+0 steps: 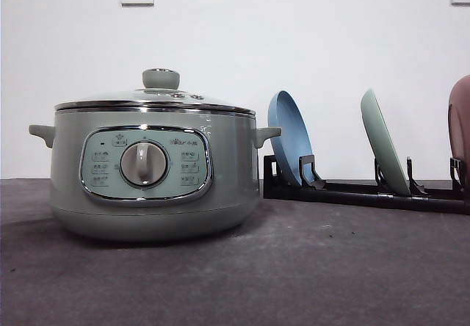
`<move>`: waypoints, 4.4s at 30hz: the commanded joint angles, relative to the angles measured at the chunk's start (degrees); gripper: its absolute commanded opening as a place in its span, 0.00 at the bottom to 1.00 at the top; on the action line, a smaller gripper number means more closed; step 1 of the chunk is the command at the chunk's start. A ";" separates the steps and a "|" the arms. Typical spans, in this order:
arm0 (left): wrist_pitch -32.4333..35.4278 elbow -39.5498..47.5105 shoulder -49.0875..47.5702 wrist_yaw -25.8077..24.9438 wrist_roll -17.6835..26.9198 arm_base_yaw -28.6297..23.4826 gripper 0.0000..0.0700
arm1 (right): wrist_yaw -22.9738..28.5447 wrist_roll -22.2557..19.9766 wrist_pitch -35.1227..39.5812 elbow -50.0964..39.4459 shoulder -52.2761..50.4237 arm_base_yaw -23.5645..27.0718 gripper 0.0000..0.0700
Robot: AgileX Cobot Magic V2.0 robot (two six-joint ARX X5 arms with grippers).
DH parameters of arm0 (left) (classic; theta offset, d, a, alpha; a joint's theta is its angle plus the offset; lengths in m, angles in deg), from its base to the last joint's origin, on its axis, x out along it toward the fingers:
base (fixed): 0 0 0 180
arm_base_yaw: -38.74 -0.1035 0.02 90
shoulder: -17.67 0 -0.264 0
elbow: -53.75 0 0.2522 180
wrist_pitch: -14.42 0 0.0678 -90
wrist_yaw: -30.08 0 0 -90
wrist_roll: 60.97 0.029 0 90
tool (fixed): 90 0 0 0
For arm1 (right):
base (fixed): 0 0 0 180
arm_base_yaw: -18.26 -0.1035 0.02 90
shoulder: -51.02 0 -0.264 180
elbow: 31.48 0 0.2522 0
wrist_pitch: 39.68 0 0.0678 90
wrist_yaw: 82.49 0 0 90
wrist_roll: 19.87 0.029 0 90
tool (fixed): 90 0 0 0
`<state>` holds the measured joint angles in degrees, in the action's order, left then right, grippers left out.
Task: Transfer potato from steamer to green plate
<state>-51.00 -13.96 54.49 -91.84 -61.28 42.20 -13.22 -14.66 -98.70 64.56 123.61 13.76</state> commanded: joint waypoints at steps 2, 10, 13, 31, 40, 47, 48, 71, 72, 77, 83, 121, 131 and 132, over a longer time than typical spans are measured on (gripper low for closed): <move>0.42 -1.11 0.28 -0.48 0.94 0.09 0.91 | 0.68 0.97 0.80 4.48 5.81 -0.20 0.75; 0.24 -1.11 0.28 -0.48 0.94 0.09 0.91 | 1.92 2.15 4.47 11.20 17.31 -0.20 0.75; 0.24 -1.11 0.28 -0.48 0.94 0.09 0.91 | 3.11 2.62 6.73 12.14 20.44 -0.20 0.74; 0.24 -1.11 0.28 -0.48 0.92 0.09 0.91 | 4.75 5.31 13.98 12.33 32.79 -0.20 0.63; 0.26 -1.11 0.28 -0.48 0.94 0.09 0.91 | 4.70 5.31 15.31 12.33 33.70 -0.15 0.31; 0.26 -1.11 0.28 -0.46 0.94 0.09 0.91 | 4.70 5.31 15.48 12.33 33.69 -0.15 0.16; 0.26 -1.11 0.28 -0.47 0.95 0.09 0.91 | 4.70 5.31 15.48 12.33 33.69 -0.14 0.14; 0.28 -1.11 0.28 -0.46 0.96 0.09 0.91 | 2.38 6.79 16.95 12.35 31.49 0.15 0.01; 0.28 -1.11 0.28 -0.47 0.97 0.09 0.91 | 1.85 6.96 17.27 12.35 30.99 0.15 0.01; 0.38 -1.11 0.28 -0.48 0.98 0.09 0.91 | -0.38 7.67 18.59 12.35 28.13 0.11 0.01; 0.44 -1.11 0.28 -0.48 0.96 0.09 0.91 | -1.56 7.61 18.64 12.35 24.37 0.11 0.01; 0.70 -1.11 0.28 -0.46 1.18 0.09 0.91 | 27.96 -8.42 -24.27 3.59 5.86 -38.04 0.01; 0.83 -1.11 0.28 -0.46 1.16 0.09 0.91 | 35.66 -2.23 -18.16 -11.79 6.05 -51.87 0.01; 0.90 -1.11 0.28 -0.46 1.16 0.09 0.91 | 35.81 -1.70 -17.24 -12.98 6.06 -52.89 0.01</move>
<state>-50.59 -13.96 54.49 -91.84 -60.82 42.20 21.84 -18.50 -116.95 51.49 128.86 -37.87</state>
